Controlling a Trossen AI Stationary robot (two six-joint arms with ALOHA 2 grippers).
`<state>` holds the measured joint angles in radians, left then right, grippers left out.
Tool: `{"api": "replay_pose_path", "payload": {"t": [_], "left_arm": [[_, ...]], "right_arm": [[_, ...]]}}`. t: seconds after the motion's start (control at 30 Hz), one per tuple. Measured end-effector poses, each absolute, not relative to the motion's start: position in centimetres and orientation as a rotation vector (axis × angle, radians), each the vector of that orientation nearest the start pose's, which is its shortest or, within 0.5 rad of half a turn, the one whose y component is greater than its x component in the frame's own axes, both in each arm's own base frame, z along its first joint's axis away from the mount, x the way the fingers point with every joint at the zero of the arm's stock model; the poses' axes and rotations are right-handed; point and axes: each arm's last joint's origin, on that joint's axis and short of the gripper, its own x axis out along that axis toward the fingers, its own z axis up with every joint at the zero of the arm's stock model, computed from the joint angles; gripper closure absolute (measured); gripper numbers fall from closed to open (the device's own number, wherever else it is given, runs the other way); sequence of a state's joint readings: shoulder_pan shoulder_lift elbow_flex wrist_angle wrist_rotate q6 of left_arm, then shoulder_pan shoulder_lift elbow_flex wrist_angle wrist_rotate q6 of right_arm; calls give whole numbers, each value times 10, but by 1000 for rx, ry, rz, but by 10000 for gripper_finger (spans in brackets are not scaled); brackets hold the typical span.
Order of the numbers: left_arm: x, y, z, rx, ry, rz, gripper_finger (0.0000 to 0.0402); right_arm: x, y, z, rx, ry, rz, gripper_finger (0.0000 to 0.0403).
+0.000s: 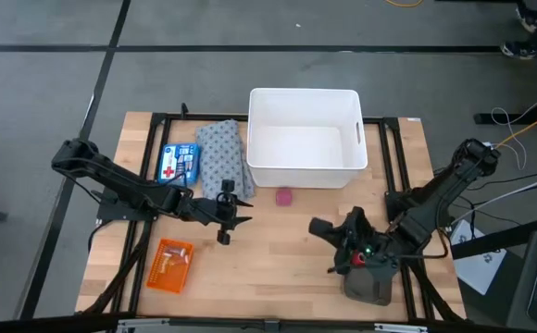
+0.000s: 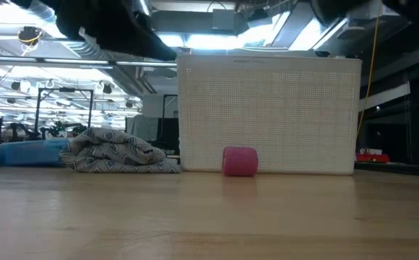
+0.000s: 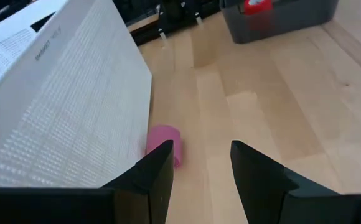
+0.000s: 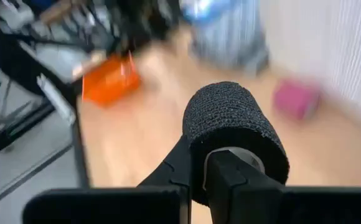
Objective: Pick & Place Medicine items
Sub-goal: Put the black bandage into the black bin
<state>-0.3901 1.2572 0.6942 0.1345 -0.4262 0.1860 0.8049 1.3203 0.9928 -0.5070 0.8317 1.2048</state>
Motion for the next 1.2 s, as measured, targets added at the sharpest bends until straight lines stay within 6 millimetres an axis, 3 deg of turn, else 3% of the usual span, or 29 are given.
{"api": "replay_pose_path", "payload": {"t": [0.23, 0.47, 0.87, 1.2], "left_arm": [[246, -88, 228, 345, 394, -1, 244], [247, -89, 231, 380, 367, -12, 244], [247, -89, 232, 394, 353, -15, 244], [247, -89, 232, 386, 353, -16, 244]], "right_arm": [[194, 174, 254, 845, 903, -305, 383], [186, 191, 246, 974, 1128, -256, 383], [159, 210, 227, 1061, 1389, -457, 383], [148, 223, 205, 991, 1443, -613, 383]]}}
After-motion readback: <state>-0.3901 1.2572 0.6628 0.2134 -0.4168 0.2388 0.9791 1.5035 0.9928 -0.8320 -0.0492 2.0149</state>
